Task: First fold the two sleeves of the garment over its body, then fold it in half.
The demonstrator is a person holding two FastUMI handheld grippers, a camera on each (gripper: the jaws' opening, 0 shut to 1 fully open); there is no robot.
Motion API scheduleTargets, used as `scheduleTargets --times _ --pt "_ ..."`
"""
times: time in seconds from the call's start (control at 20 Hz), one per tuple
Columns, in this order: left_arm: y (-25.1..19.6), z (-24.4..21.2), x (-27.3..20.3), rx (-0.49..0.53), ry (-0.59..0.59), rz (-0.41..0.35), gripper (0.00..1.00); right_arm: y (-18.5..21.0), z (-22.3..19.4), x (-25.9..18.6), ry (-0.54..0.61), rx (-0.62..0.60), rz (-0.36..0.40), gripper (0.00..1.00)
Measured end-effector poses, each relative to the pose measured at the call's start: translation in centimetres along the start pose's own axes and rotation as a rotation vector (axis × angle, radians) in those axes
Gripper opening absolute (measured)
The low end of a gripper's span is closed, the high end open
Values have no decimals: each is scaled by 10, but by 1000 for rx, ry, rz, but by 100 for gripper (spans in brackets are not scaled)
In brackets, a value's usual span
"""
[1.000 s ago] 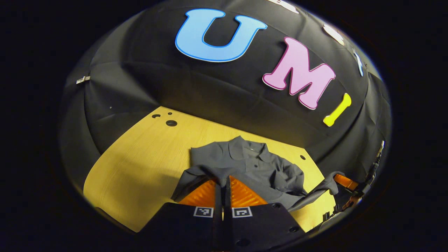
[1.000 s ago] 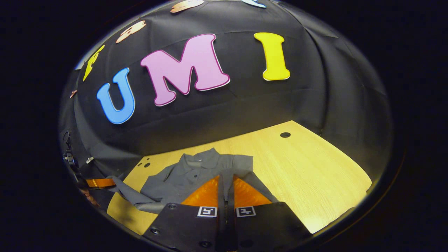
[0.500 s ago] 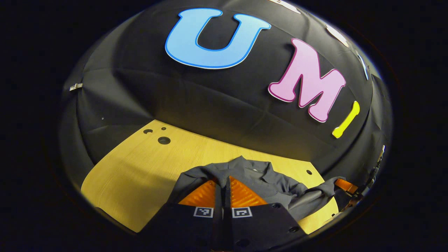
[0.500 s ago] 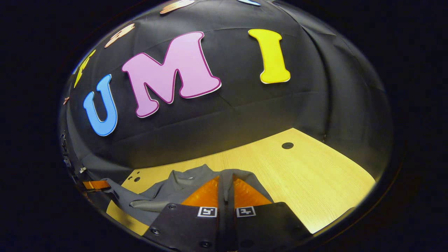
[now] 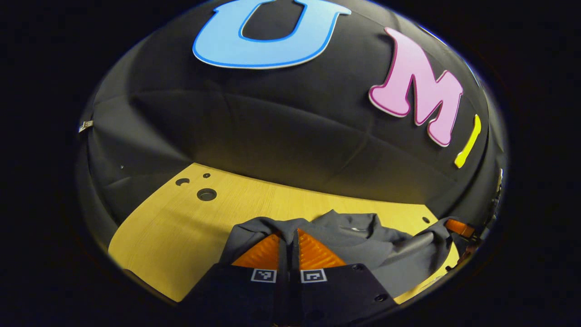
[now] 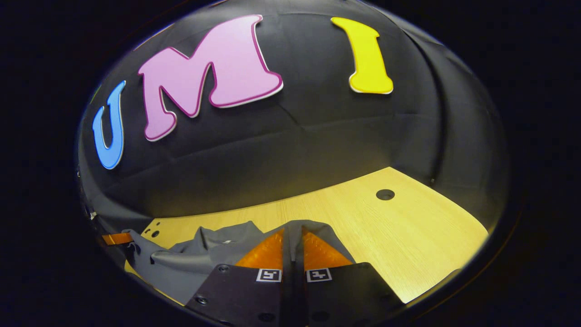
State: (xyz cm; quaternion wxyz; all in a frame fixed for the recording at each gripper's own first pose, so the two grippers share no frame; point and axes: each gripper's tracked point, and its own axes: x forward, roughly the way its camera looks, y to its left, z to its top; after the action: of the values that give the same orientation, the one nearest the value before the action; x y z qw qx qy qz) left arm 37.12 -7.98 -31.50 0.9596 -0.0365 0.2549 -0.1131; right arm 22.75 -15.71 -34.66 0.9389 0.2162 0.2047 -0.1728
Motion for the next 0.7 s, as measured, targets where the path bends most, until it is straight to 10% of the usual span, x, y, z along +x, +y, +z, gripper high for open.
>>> scheduleTargets --times 0.7 --pt "29 -84 66 49 217 97 14 -25 -73 55 197 50 -64 14"
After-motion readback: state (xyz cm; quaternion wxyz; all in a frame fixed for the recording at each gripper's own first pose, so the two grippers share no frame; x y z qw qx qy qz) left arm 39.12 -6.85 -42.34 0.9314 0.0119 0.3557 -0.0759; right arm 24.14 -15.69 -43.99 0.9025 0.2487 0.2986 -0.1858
